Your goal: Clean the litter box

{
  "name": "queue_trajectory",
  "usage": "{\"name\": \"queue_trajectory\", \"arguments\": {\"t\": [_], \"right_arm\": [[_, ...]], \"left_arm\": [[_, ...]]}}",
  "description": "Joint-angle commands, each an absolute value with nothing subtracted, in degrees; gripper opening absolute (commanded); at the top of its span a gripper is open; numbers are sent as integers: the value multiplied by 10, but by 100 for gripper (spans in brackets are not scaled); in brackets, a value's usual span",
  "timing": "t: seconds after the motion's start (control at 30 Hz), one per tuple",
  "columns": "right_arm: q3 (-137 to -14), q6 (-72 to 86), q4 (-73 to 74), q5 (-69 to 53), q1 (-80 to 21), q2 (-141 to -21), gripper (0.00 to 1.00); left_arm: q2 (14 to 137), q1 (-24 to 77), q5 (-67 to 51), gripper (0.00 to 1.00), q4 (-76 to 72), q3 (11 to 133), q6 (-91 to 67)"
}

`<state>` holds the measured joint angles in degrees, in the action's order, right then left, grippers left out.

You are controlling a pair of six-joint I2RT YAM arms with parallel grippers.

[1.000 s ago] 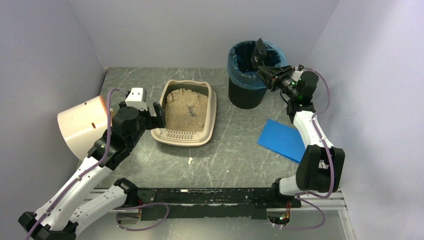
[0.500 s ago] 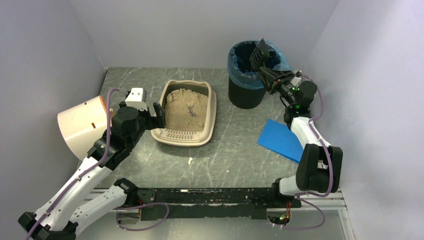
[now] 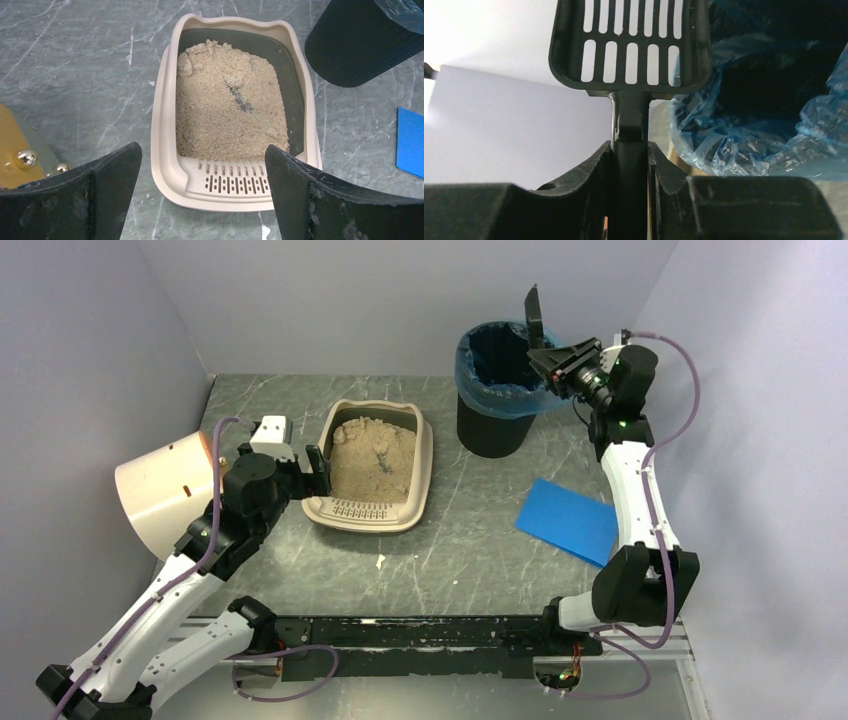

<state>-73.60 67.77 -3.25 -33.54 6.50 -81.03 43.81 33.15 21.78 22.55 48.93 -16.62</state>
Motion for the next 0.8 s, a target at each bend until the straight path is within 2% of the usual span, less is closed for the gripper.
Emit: {"name": "queue_trajectory", "arguments": {"t": [0.0,0.1,0.3,0.4,0.57,0.77], "right_arm": [[-800,467,155,-260,55,-808,0],[-836,382,220,-195,32,-820,0],[-867,261,260,-86,-41,-815,0],[-900,209,283,-34,-92,-807,0],[-953,157,333,-1,-170,-800,0],[-951,123,369,5,-247,-795,0]], "left_arm": [[438,328,209,98,221,487,-160],[448,328,214,98,229,491,-164],[476,327,194,98,235,493,-190],[500,327,154,92,234,496,-206],[546,323,122,92,253,533,-228],[567,284,50,91,271,584,-257]]}}
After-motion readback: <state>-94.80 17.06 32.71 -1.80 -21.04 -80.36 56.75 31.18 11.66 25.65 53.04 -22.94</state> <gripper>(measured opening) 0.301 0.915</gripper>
